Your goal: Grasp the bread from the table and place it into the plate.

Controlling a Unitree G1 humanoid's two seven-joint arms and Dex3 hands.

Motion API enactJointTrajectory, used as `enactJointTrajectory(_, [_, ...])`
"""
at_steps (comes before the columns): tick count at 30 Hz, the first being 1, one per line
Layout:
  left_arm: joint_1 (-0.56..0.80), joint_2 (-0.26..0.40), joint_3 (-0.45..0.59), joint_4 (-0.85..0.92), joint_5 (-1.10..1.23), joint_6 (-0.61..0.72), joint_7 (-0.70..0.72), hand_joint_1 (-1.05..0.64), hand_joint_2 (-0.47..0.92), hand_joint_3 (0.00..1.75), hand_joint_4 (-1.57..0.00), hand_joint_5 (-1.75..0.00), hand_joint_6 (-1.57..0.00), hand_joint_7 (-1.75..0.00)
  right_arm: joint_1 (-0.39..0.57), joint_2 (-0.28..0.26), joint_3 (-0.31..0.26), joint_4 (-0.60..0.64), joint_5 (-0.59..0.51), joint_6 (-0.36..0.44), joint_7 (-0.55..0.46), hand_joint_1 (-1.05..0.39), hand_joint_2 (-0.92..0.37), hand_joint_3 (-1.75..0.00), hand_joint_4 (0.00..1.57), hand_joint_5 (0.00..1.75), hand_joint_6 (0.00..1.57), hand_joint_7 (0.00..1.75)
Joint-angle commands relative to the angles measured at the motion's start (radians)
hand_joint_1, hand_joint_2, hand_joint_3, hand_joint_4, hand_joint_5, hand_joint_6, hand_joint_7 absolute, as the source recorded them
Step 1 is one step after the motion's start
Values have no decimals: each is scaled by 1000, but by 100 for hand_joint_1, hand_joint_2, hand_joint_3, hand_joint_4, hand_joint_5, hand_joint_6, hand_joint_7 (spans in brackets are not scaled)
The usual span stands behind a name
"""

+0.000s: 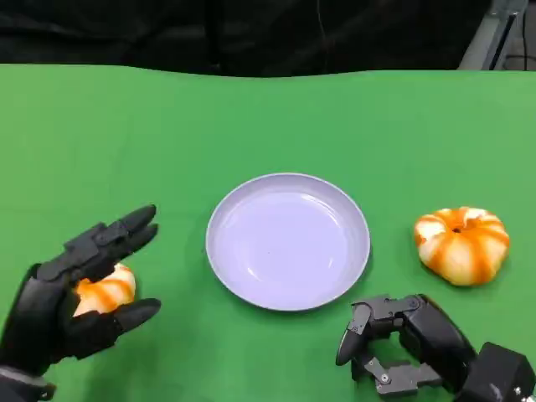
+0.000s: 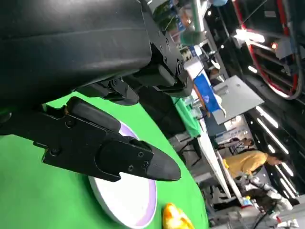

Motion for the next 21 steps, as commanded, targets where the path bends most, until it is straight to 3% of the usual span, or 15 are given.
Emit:
enactJointTrajectory(1, [13, 38, 17, -22, 64, -18, 67, -67, 92, 11, -54, -1, -53, -1, -2, -12, -9, -7, 10, 15, 4, 15, -55, -112, 100, 139, 97, 110])
enactJointTrajectory(9, [27, 78, 35, -32, 302, -36, 268, -71, 92, 13, -54, 0, -55, -1, -3, -13, -9, -4, 8, 1, 4, 17, -55, -112, 100, 139, 97, 109])
enactJointTrajectory(14, [31, 132, 21, -43, 523, 4, 434, -74, 92, 14, -51, 0, -57, -2, 0, -14, -11, -6, 14, 11, 10, 17, -56, -111, 99, 140, 97, 109])
enactJointTrajectory(21, [32, 175, -26, -48, 625, 85, 550, -80, 92, 16, -48, 0, -60, -2, 1, -13, -14, -6, 12, 6, 11, 17, -56, -110, 100, 140, 97, 109])
